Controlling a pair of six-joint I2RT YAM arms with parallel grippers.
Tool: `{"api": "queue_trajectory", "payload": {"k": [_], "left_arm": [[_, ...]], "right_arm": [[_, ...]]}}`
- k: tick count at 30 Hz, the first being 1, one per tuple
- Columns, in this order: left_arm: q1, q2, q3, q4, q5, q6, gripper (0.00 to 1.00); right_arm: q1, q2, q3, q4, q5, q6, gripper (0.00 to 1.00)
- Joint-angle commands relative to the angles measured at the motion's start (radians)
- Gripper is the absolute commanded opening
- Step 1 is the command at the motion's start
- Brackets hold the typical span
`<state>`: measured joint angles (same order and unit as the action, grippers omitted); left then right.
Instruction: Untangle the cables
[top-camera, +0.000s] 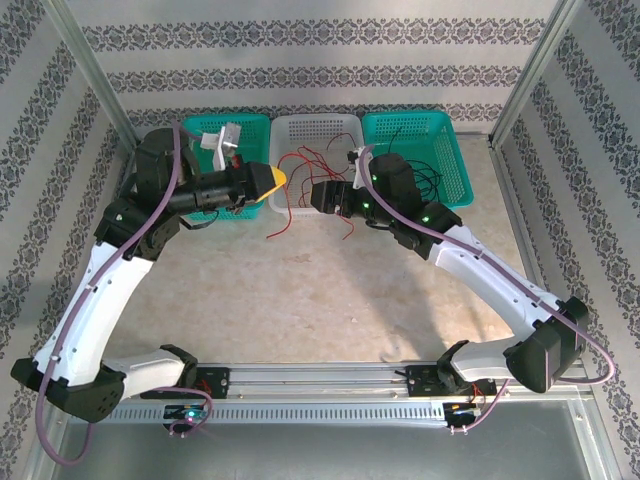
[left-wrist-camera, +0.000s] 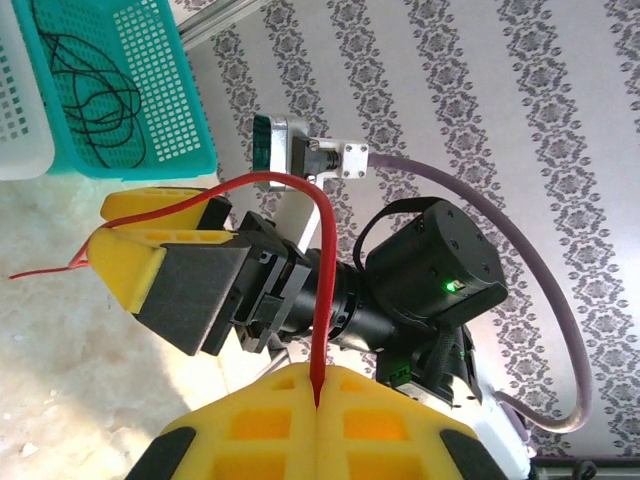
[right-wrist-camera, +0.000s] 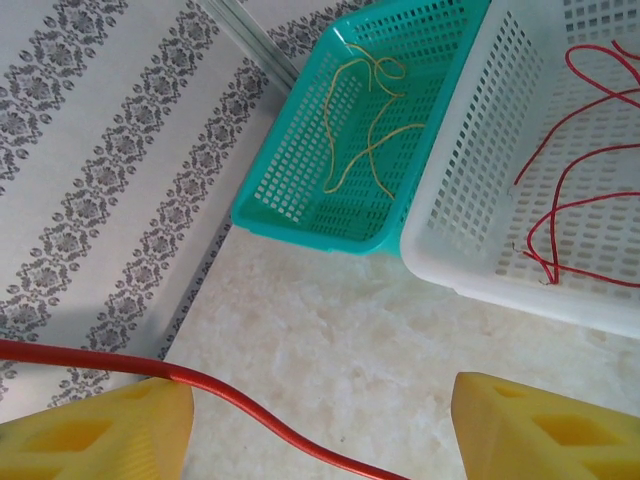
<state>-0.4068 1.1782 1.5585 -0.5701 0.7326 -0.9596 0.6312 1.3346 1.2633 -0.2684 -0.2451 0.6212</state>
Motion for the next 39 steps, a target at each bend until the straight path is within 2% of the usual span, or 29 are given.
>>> {"api": "queue_trajectory", "payload": {"k": [1, 5, 11, 19, 21, 22, 24, 27, 30, 31, 34, 39], "left_arm": [[-0.013, -0.034, -0.011, 0.082, 0.028, -0.045, 0.0], [-0.013, -0.05, -0.04, 0.11, 0.026, -0.07, 0.0], [-0.013, -0.063, -0.058, 0.105, 0.009, -0.068, 0.0], [-0.013, -0.063, -0.074, 0.11, 0.001, -0.063, 0.0], [-0.009, -0.061, -0.077, 0.116, -0.007, -0.062, 0.0], [-0.005, -0.059, -0.077, 0.118, -0.015, -0.058, 0.0], [0.005, -0.054, -0.074, 0.129, -0.016, -0.063, 0.0], [0.018, -0.032, -0.065, 0.156, 0.002, -0.076, 0.0], [0.028, -0.013, -0.049, 0.157, 0.019, -0.074, 0.0], [0.035, -0.012, -0.05, 0.17, 0.026, -0.083, 0.0], [0.056, -0.002, -0.067, 0.217, 0.048, -0.112, 0.0], [0.081, 0.02, -0.063, 0.233, 0.063, -0.114, 0.0]], "right_arm": [[0.013, 0.013, 0.043, 0.017, -0.005, -0.023, 0.68], [0.017, 0.044, 0.06, 0.021, -0.02, -0.02, 0.65], [0.051, 0.066, 0.076, 0.065, -0.059, -0.038, 0.73], [0.027, 0.121, 0.097, 0.082, -0.075, -0.026, 0.73], [0.017, 0.139, 0.11, 0.102, -0.107, -0.017, 0.76], [0.013, 0.148, 0.111, 0.127, -0.14, -0.014, 0.83], [0.017, 0.157, 0.118, 0.137, -0.154, -0.017, 0.83], [0.018, 0.168, 0.111, 0.141, -0.151, -0.021, 0.82], [0.007, 0.185, 0.104, 0.144, -0.148, -0.015, 0.72], [0.001, 0.192, 0.105, 0.142, -0.148, -0.012, 0.72], [-0.006, 0.21, 0.113, 0.154, -0.171, -0.014, 0.8], [-0.004, 0.233, 0.121, 0.182, -0.191, -0.027, 0.83]]}}
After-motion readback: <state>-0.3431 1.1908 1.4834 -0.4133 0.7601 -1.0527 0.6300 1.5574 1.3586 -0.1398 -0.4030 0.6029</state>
